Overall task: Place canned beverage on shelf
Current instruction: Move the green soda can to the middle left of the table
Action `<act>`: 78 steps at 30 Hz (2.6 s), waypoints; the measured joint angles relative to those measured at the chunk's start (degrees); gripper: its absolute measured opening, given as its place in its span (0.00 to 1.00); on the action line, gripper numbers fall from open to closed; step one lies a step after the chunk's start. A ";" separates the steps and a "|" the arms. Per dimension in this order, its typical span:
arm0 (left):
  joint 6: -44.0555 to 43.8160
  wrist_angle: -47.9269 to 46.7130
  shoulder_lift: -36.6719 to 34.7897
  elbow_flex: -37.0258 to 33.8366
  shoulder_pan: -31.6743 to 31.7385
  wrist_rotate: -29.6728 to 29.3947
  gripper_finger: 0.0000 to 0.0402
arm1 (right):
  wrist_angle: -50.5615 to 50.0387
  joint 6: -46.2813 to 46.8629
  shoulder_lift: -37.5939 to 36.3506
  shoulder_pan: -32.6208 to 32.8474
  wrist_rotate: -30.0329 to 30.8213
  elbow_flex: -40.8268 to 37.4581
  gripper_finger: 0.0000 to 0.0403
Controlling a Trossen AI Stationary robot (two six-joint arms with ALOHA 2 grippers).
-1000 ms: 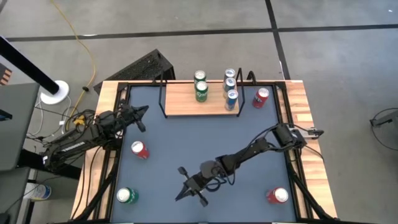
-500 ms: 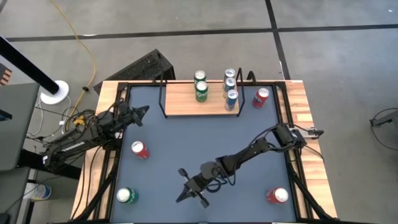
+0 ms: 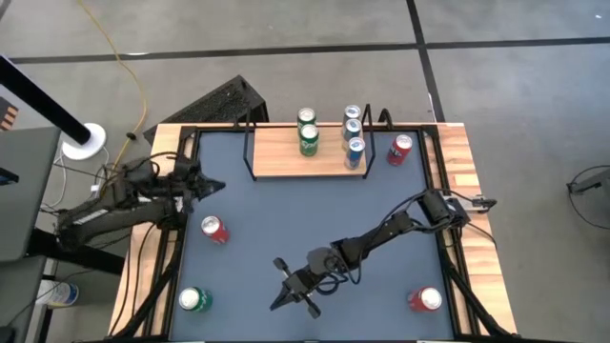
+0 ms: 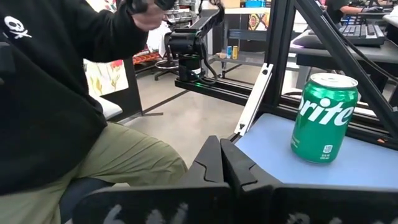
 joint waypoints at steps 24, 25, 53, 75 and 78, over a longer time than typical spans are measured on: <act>5.11 -12.46 36.45 23.08 -64.85 -15.53 0.00 | -1.34 1.38 -0.02 -4.14 0.10 -0.04 0.00; 4.90 -12.95 37.78 23.86 -67.25 -16.80 0.00 | -1.36 1.38 -0.02 -4.26 0.11 -0.04 0.00; -0.62 -12.18 54.48 26.06 -79.24 -23.67 0.34 | -4.74 9.90 -0.02 -3.82 6.86 -0.04 0.00; 4.90 -15.43 55.45 26.01 -70.89 -8.94 0.75 | -5.50 9.22 -0.02 -4.24 8.25 -0.04 0.00; 2.11 -17.23 55.45 26.01 -70.95 -8.21 0.75 | -5.76 8.33 -0.02 -4.25 8.22 -0.04 0.00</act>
